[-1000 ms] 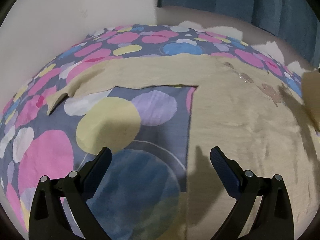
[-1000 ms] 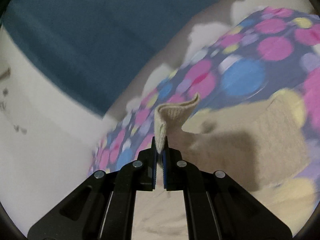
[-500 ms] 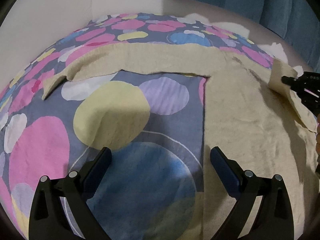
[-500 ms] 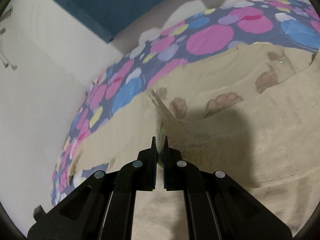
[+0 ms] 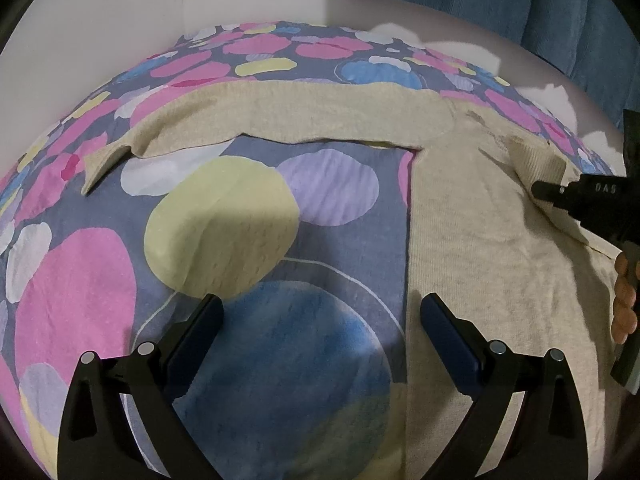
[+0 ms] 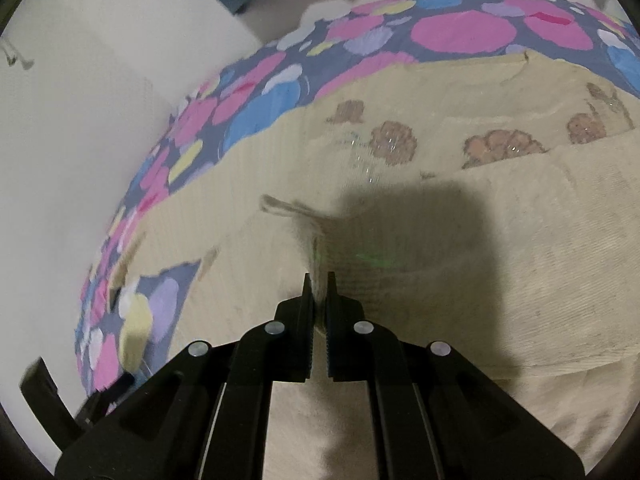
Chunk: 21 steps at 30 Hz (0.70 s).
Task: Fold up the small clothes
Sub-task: 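Fold the sleeve across the sweater body with the right gripper and release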
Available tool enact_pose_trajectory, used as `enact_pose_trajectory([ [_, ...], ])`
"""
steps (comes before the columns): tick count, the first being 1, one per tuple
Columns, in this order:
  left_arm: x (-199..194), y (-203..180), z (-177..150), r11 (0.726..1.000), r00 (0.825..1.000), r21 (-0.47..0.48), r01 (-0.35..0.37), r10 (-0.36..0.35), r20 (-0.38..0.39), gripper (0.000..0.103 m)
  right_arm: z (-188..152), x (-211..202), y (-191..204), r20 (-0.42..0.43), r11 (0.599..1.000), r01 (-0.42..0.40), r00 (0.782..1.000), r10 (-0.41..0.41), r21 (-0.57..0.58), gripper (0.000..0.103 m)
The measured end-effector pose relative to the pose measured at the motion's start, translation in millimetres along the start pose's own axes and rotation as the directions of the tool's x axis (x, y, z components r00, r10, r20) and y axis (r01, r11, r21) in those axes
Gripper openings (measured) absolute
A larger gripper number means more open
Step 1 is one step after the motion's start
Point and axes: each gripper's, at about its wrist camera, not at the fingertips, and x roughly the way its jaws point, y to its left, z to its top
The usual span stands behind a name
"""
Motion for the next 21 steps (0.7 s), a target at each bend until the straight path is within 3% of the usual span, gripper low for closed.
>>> enact_pose_trajectory([
  [5,0.9,0.0,-0.5,1.0,1.0,0.002,-0.002,0.002,-0.003,0.098,-4.3,5.5,-5.2,-0.037,1.0,-0.018,0.999,0.018,0.013,0.006],
  [9,1.9,0.7,-0.9,1.0,1.0,0.002,-0.003,0.003,-0.007,0.098,-5.5,6.0,-3.4,-0.052,0.999,-0.048,0.997,0.049,0.021,0.014],
  [16,3.7,0.3,-0.6,1.0,1.0,0.001,-0.004,0.004,-0.015,0.098,-11.2,6.0,5.6,-0.094,0.984,-0.175,0.98,0.176,0.023,0.039],
  [21,4.2,0.1,-0.5,1.0,1.0,-0.001,-0.002,0.002,-0.016,0.098,-15.2,-11.7,-0.5,-0.101,0.963,-0.26,0.959,0.265,0.068,0.04],
])
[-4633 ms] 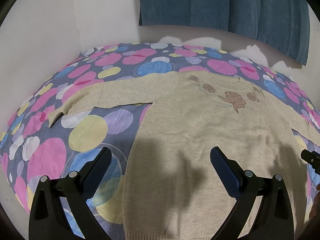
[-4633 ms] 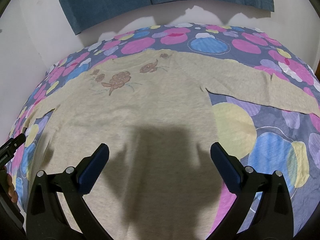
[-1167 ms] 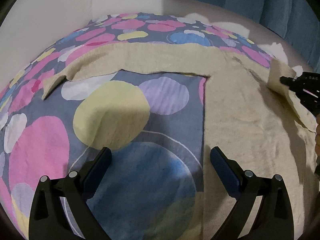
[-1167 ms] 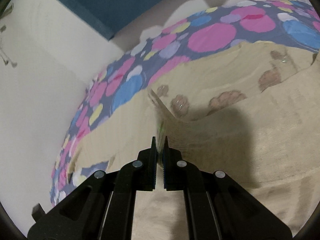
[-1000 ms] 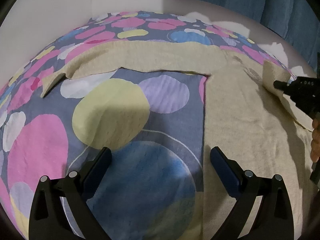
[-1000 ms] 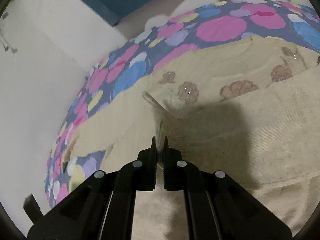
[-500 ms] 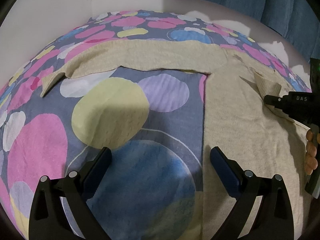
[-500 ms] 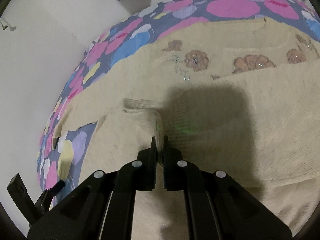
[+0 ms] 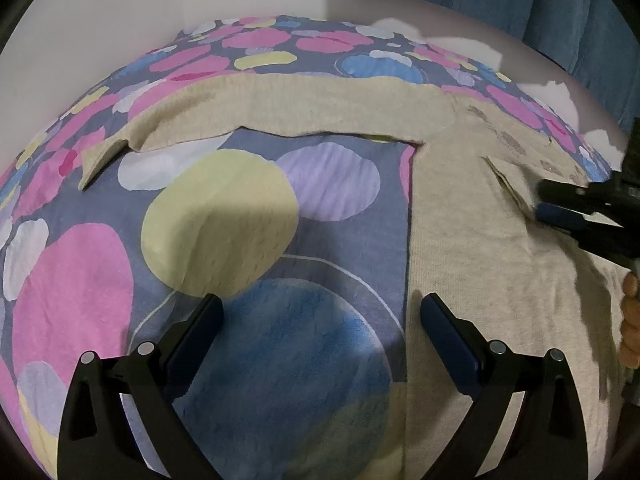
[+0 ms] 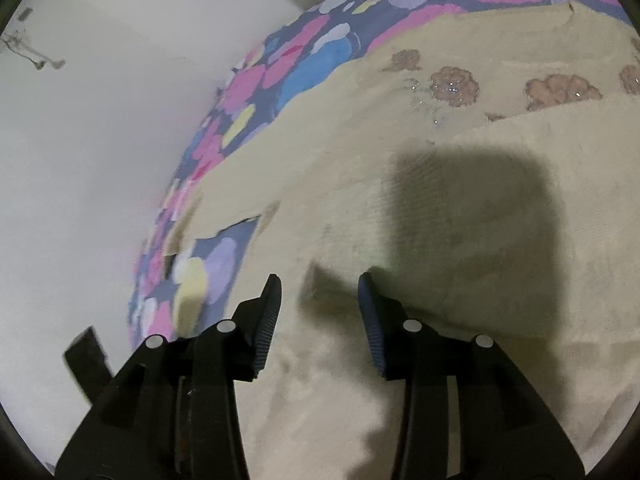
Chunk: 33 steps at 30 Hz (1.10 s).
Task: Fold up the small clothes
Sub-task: 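Fold the sleeve across the sweater body with the right gripper and release, then grasp the other sleeve cuff with the left gripper and lift it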
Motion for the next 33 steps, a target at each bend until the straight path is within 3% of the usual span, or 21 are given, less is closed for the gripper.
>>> enact_pose_trajectory([
  [4,1.0,-0.2,-0.9,1.0,1.0,-0.001,0.001,-0.001,-0.003,0.098,-9.3,-50.3,-18.9,0.079,0.998,-0.044,0.996,0.04,0.047,0.044],
  [8,1.9,-0.6,-1.2,1.0,1.0,0.0,-0.001,0.001,-0.008,0.098,-27.5,-123.4,-63.1,0.228,0.993,-0.013,0.974,-0.013,0.114,0.052],
  [11,2.2,-1.4,-1.9,1.0,1.0,0.003,-0.004,0.004,-0.013,0.098,-43.1,-166.4,-101.2,0.311,0.982,0.012,0.948,-0.071,0.188,0.064],
  [14,3.7,-2.5,-1.2,1.0,1.0,0.008,-0.011,0.012,-0.021,0.098,-59.1,-190.4,-137.6,0.353,0.963,-0.021,0.932,-0.079,0.27,0.08],
  [16,5.5,-4.2,-0.5,1.0,0.999,0.019,-0.022,0.023,-0.029,0.098,-69.5,-192.5,-159.6,0.36,0.942,-0.062,0.931,-0.064,0.329,0.092],
  [18,6.5,-5.1,-0.1,0.999,0.999,0.024,-0.025,0.026,-0.034,0.098,-76.0,-195.7,-163.1,0.405,0.965,-0.11,0.914,0.004,0.237,0.092],
  [23,2.9,2.0,2.3,1.0,0.999,0.004,0.022,-0.022,-0.032,0.098,-79.0,-188.5,-153.2,0.408,0.987,-0.057,0.913,-0.01,0.152,0.097],
  [28,-8.4,34.8,15.8,0.989,0.994,-0.102,0.109,-0.111,-0.01,0.098,-78.3,-184.5,-150.6,0.399,0.989,-0.04,0.917,-0.019,0.139,0.099],
  [33,-0.5,101.2,29.9,0.933,0.981,-0.303,0.195,-0.192,0.041,0.098,-77.6,-182.0,-148.7,0.389,0.991,-0.018,0.921,-0.035,0.132,0.1],
])
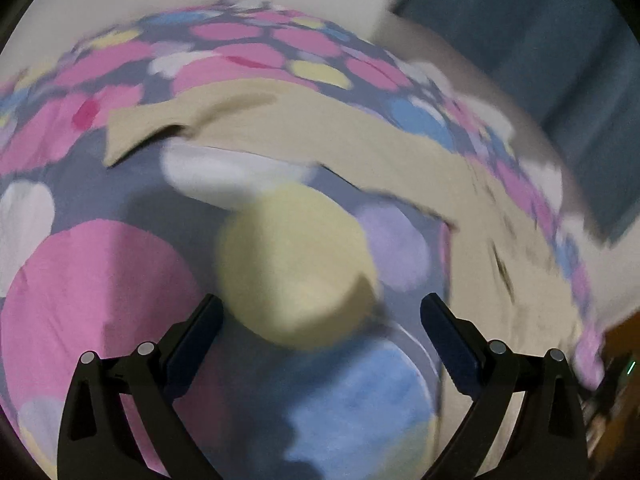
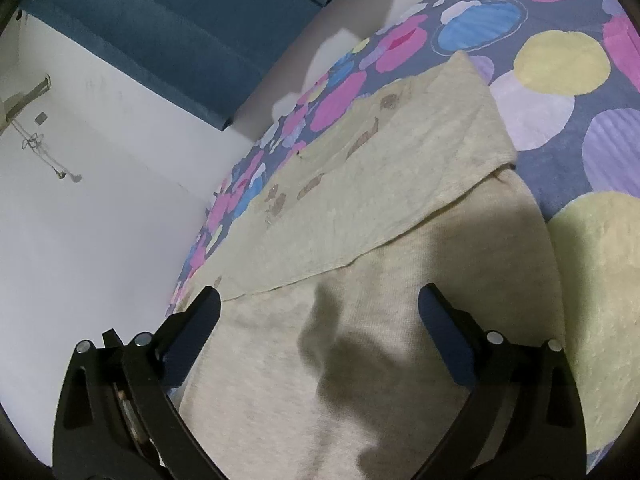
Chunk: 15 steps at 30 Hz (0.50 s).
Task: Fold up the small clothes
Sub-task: 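Grasp the other sleeve cuff with the left gripper and lift it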
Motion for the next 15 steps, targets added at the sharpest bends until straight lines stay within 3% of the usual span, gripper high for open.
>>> enact_pose_trajectory([
  [2,2.6,28.3,15.1,0.994,0.998,-0.095,0.053,-0.051,0.023,0.098,-0.1,1.4,1.4,-0.004,1.0,0.007,1.0,-0.007,-0.009,0.1],
  [5,3.8,64.3,36.0,0.959,0.984,-0.226,0.169,-0.151,0.095,0.098,0.9,5.7,3.5,-0.009,1.0,0.015,1.0,-0.015,-0.013,0.101],
  [7,6.5,81.4,52.2,0.946,0.98,-0.267,0.184,-0.157,0.119,0.098,0.8,5.5,3.3,-0.008,1.0,0.016,1.0,-0.016,-0.014,0.101],
  [10,10.6,99.0,71.3,0.947,0.982,-0.275,0.167,-0.133,0.138,0.098,-0.2,5.3,4.3,-0.006,1.0,0.019,1.0,-0.02,-0.013,0.101],
  [15,12.7,120.6,89.1,0.924,0.97,-0.315,0.217,-0.167,0.178,0.098,-1.6,5.9,5.4,-0.009,0.999,0.032,0.999,-0.032,-0.019,0.101],
])
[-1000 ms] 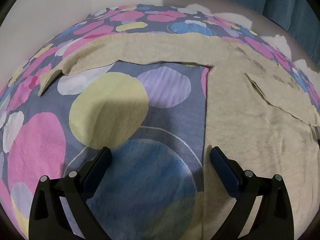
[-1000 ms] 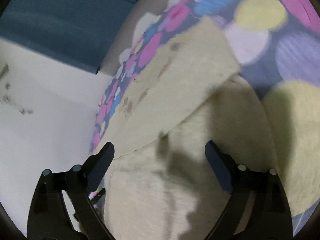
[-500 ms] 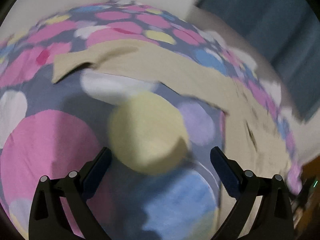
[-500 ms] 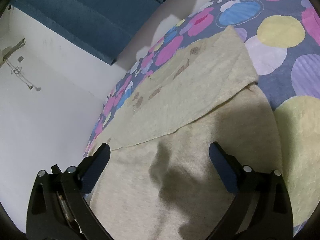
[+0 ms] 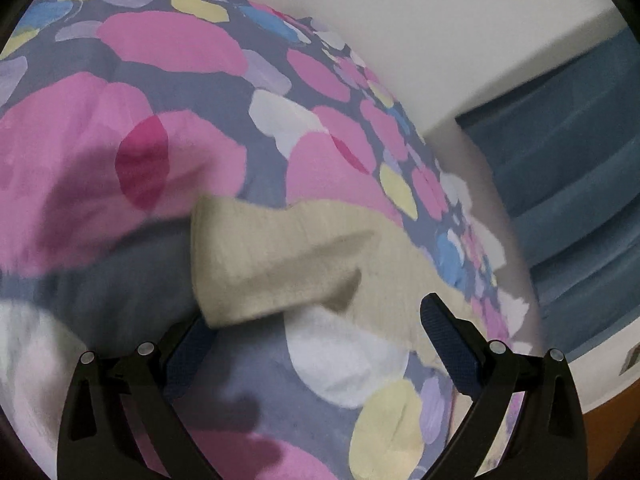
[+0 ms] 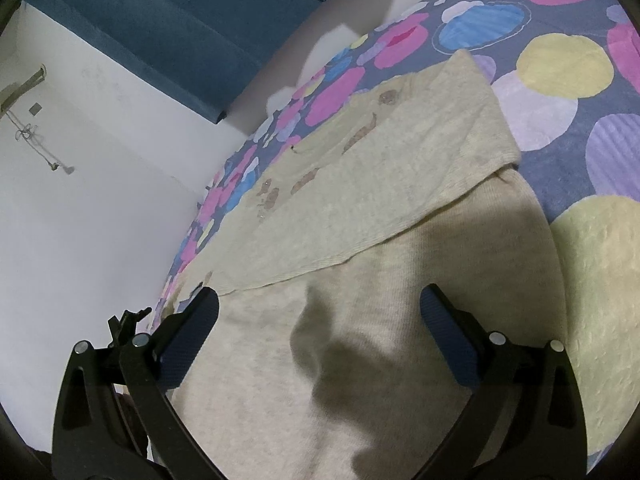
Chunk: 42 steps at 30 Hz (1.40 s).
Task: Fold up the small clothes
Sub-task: 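Grasp the other sleeve cuff with the left gripper and lift it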
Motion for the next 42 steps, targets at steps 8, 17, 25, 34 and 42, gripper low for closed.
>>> enact_pose_trajectory([
  [8,2.8,7.9,17.3,1.0,1.0,-0.008,0.009,-0.009,-0.009,0.098,1.1,2.1,0.1,-0.002,1.0,0.007,1.0,-0.007,-0.001,0.101],
  [17,1.4,14.7,24.0,0.997,0.998,-0.07,-0.017,0.012,-0.064,0.097,1.6,2.0,-2.6,-0.004,1.0,0.008,1.0,-0.008,-0.003,0.101],
  [25,4.5,30.1,28.0,0.987,0.984,-0.094,-0.13,0.117,-0.134,0.005,2.3,2.2,-2.6,-0.005,1.0,0.013,1.0,-0.013,-0.007,0.101],
  [34,-31.0,21.8,60.9,0.979,0.979,-0.037,-0.201,0.201,0.012,0.004,2.7,3.0,-2.9,-0.007,1.0,0.015,1.0,-0.015,-0.007,0.101],
  [42,-35.9,-53.9,85.6,0.961,0.972,0.15,-0.234,0.231,0.04,0.004,3.1,2.5,-2.2,-0.009,1.0,0.026,1.0,-0.026,-0.012,0.101],
])
